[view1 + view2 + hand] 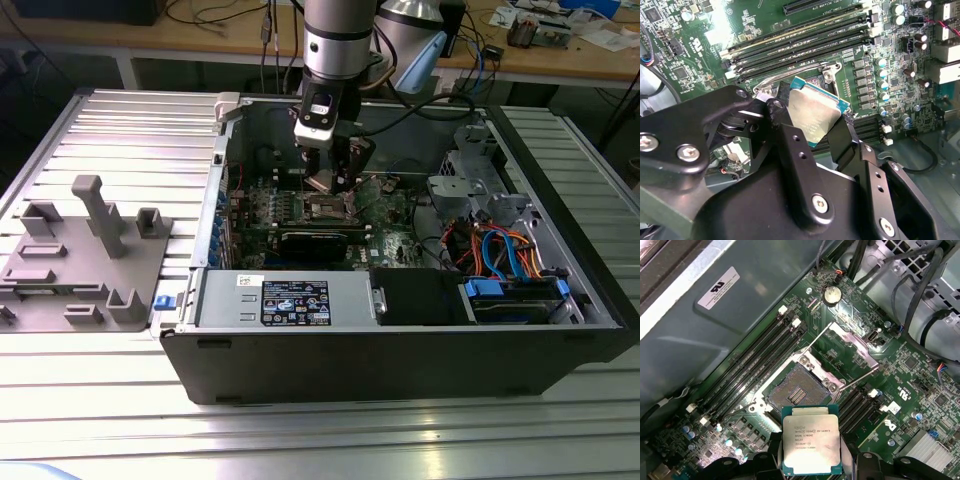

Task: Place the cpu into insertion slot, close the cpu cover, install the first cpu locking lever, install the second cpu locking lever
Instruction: 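Place the cpu into insertion slot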

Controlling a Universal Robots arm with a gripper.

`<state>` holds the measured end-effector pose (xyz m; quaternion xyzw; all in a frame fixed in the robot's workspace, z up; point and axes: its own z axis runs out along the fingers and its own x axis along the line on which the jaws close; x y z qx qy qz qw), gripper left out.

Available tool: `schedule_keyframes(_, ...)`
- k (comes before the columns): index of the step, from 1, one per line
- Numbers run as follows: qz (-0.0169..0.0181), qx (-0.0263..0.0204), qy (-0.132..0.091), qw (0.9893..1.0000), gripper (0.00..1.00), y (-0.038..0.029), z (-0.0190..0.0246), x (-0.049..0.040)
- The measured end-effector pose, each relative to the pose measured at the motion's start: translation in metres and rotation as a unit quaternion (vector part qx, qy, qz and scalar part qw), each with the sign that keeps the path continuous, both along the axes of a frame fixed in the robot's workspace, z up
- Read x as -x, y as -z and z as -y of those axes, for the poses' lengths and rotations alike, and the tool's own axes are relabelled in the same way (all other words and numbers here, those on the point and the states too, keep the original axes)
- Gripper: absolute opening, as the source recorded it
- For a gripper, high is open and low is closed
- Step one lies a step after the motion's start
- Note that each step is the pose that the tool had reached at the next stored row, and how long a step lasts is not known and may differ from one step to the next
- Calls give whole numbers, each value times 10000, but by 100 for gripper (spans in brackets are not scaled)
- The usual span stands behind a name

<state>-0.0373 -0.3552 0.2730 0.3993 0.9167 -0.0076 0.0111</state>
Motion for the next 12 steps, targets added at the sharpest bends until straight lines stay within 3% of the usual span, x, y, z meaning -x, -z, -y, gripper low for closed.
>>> schedule_keyframes(12, 0, 0, 41, 10000, 55, 2, 0, -1)
